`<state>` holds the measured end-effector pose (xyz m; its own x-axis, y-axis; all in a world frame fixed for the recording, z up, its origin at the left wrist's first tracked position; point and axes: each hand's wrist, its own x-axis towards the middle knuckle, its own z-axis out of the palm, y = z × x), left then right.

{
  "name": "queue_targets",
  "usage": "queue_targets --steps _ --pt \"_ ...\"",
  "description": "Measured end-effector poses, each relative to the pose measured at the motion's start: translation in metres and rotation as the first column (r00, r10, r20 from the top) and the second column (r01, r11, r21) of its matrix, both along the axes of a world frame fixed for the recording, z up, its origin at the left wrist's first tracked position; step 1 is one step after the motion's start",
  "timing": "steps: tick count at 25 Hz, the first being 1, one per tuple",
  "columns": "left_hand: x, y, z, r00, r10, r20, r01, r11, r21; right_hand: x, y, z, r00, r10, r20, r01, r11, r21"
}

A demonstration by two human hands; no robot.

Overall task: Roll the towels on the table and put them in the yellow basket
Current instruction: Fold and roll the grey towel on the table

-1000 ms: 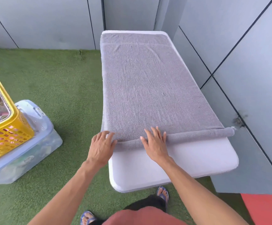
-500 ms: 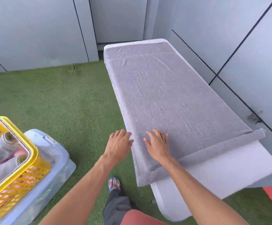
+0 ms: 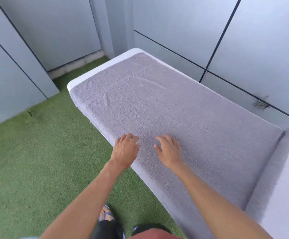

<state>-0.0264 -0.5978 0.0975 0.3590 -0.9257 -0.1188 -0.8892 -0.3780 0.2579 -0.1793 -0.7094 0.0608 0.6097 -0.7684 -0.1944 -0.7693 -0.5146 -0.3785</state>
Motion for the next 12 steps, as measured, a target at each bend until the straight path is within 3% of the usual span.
queue_targets --steps 6,12 --pt "0.148 -0.093 -0.009 0.985 -0.174 -0.007 0.173 0.984 -0.046 0.124 -0.072 -0.001 0.982 -0.191 0.002 0.191 0.982 -0.005" --pt "0.244 -0.216 -0.012 0.959 -0.284 0.013 0.285 0.957 -0.051 0.215 -0.155 0.014 0.958 -0.287 0.006 0.287 0.957 -0.033"
